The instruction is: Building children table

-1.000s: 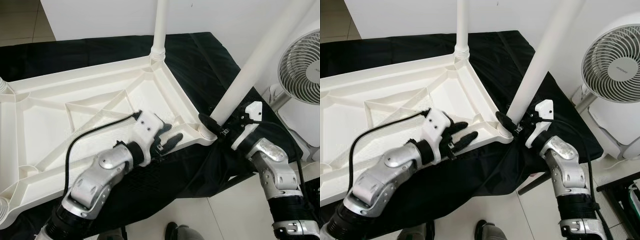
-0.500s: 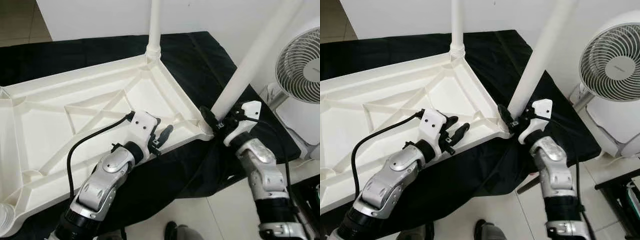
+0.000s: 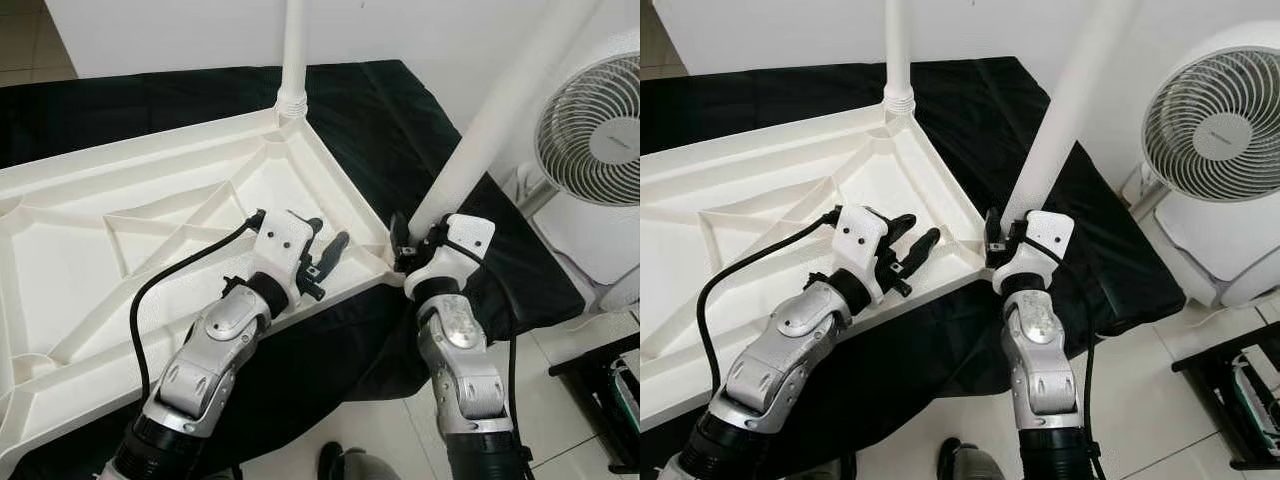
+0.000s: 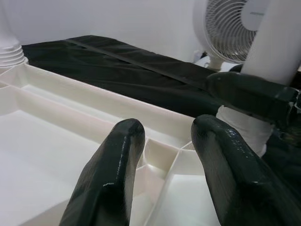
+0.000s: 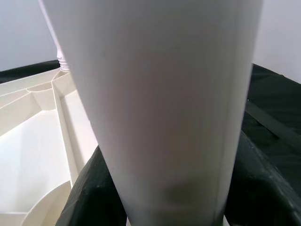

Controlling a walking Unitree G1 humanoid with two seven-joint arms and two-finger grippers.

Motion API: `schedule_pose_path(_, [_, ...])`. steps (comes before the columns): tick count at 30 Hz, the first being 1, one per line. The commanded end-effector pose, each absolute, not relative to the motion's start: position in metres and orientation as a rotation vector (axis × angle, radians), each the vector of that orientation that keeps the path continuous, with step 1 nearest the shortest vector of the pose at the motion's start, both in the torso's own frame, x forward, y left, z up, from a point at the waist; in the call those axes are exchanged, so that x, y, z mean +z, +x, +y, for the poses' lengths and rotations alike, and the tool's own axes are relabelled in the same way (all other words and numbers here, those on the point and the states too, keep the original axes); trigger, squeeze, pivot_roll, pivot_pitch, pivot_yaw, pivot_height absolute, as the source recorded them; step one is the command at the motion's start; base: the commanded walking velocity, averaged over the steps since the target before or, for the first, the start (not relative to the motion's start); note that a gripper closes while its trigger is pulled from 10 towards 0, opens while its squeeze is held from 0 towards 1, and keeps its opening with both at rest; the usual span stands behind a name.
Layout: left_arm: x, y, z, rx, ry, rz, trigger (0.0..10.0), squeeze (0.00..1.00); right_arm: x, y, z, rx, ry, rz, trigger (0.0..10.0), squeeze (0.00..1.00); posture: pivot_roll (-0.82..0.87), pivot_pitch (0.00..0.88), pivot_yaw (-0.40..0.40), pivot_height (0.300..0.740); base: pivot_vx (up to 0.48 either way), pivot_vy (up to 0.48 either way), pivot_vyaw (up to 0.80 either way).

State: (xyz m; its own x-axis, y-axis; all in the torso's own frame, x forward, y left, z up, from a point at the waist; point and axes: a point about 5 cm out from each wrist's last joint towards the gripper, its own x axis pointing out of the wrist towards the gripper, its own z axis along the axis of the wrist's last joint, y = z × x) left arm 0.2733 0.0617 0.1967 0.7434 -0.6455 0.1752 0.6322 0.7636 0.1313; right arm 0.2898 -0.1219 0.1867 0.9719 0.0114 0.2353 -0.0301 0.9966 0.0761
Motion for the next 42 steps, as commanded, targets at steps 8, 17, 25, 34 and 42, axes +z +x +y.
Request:
schedule_pose_path(8, [0.193, 0.267, 0.056, -0.797, 0.090, -0.218, 10.0, 0.00, 0.176, 0.286, -0.126, 0.009, 0.080, -0.175, 10.0, 1.00, 0.06, 0.133, -0.085, 0.740, 0.000, 0.000, 0.00])
schedule_pose_path(17, [0.189, 0.248, 0.051, -0.937, 0.084, -0.204, 10.0, 0.00, 0.190, 0.291, -0.144, 0.329, 0.083, -0.216, 10.0, 0.00, 0.05, 0.122, -0.088, 0.740, 0.000, 0.000, 0.00])
schedule_pose_path(25, [0.185, 0.238, 0.048, -1.011, 0.086, -0.167, 10.0, 0.00, 0.195, 0.304, -0.171, 0.536, -0.020, -0.194, 10.0, 0.00, 0.06, 0.127, -0.094, 0.740, 0.000, 0.000, 0.00])
schedule_pose_path(34, [0.189, 0.240, 0.047, -1.017, 0.096, -0.172, 10.0, 0.00, 0.181, 0.317, -0.186, 0.621, -0.114, -0.119, 10.0, 0.00, 0.07, 0.141, -0.088, 0.740, 0.000, 0.000, 0.00])
schedule_pose_path(42, [0.192, 0.237, 0.048, -1.018, 0.100, -0.167, 10.0, 0.00, 0.173, 0.322, -0.186, 0.634, -0.072, -0.120, 0.0, 0.00, 0.08, 0.144, -0.079, 0.740, 0.000, 0.000, 0.00])
